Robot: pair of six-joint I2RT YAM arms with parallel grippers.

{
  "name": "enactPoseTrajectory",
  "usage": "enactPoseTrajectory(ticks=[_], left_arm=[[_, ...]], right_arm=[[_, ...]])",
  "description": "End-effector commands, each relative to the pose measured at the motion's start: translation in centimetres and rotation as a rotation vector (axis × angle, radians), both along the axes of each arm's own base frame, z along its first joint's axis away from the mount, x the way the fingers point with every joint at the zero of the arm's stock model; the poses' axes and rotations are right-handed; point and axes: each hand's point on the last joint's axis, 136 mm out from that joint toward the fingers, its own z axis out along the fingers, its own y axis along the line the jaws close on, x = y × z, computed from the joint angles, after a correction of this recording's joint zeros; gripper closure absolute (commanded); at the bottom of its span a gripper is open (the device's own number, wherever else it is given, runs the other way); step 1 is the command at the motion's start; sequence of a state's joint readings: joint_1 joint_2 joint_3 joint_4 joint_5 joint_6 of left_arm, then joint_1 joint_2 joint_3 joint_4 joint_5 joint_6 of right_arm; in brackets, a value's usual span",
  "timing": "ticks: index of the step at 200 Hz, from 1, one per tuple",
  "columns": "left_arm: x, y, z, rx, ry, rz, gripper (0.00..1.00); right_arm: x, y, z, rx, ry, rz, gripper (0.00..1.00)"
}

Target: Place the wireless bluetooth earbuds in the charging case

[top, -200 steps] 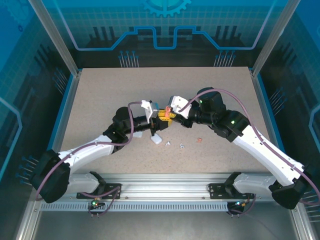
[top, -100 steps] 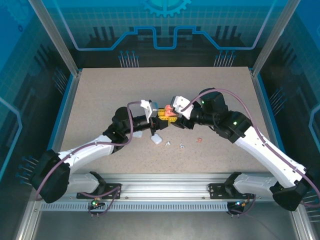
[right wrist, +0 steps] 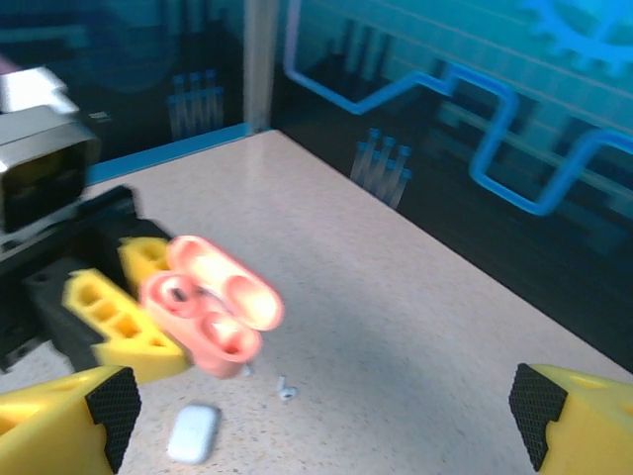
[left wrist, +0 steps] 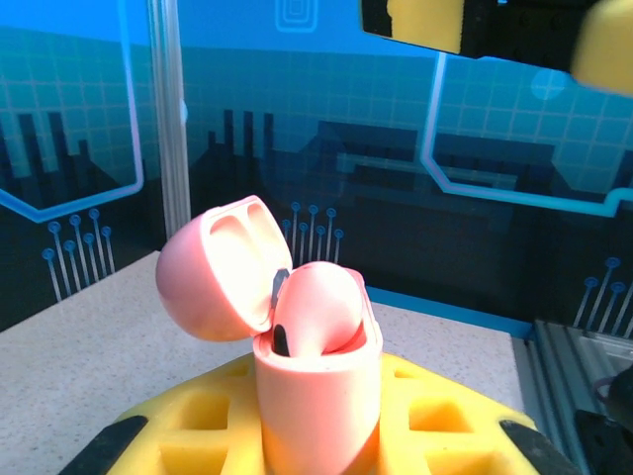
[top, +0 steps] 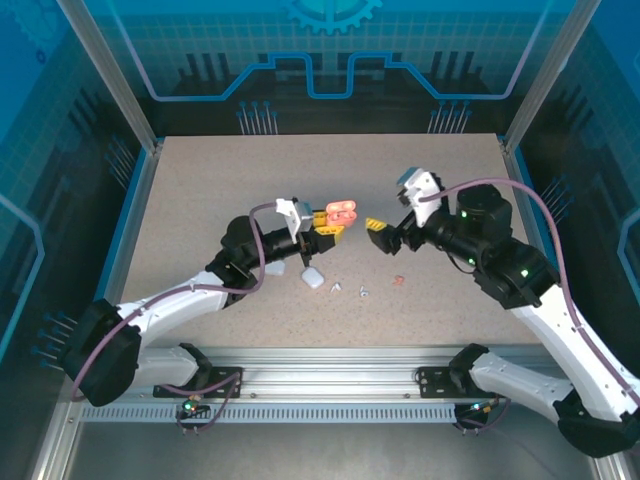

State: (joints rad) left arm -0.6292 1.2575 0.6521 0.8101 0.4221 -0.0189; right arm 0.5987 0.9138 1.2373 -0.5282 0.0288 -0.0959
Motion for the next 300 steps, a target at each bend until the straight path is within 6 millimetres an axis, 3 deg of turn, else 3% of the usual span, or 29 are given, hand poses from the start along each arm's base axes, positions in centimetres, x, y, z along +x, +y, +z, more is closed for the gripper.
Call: enactPoseTrajectory(ticks=[1, 15, 44, 74, 93, 122, 140, 171, 237, 300], left_arm=[[0.1, 1.1, 1.3, -0.030, -0.107, 0.071, 0.89], [0.0, 1.6, 1.4, -0.024, -0.129, 0.092, 0.89], [-0.6, 2.3, 1.5, -0.009, -0.164, 0.111, 0.89], [-1.1, 2.8, 1.9, -0.003, -0.191, 0.121, 0.89], [-1.3, 3.0, 1.9, 0.002, -0.191, 0.121, 0.89], [-1.5, 3.1, 1.9, -0.001, -0.186, 0.123, 0.89], [-1.6, 3.2, 1.9, -0.001, -0.185, 0.122, 0.89], [-1.5, 3.2, 1.7, 0.004, -0.179, 0.125, 0.89], [-1.4, 3.2, 1.6, 0.007, -0.168, 0.125, 0.89], [-1.3, 3.1, 1.4, 0.015, -0.159, 0.126, 0.89]], right_arm=[[1.5, -4.1, -3.4, 0.069, 0.169, -0.270, 0.00], [1.8, -6.1, -5.9, 0.098, 0.265, -0.390, 0.00], [1.4, -8.3, -12.3, 0.108, 0.503, -0.539, 0.00], [0.3, -8.0, -19.0, 0.087, 0.732, -0.593, 0.01], [0.2, -7.3, -22.5, 0.107, 0.849, -0.605, 0.06], [-0.4, -7.8, -29.0, 0.027, 1.000, -0.680, 0.16], [-0.4, -7.9, -31.4, 0.003, 1.064, -0.700, 0.22], [0.4, -6.9, -33.3, 0.016, 1.116, -0.680, 0.31], [2.3, -6.7, -35.5, -0.079, 1.157, -0.661, 0.49], [2.8, -7.4, -36.3, -0.134, 1.143, -0.692, 0.61]])
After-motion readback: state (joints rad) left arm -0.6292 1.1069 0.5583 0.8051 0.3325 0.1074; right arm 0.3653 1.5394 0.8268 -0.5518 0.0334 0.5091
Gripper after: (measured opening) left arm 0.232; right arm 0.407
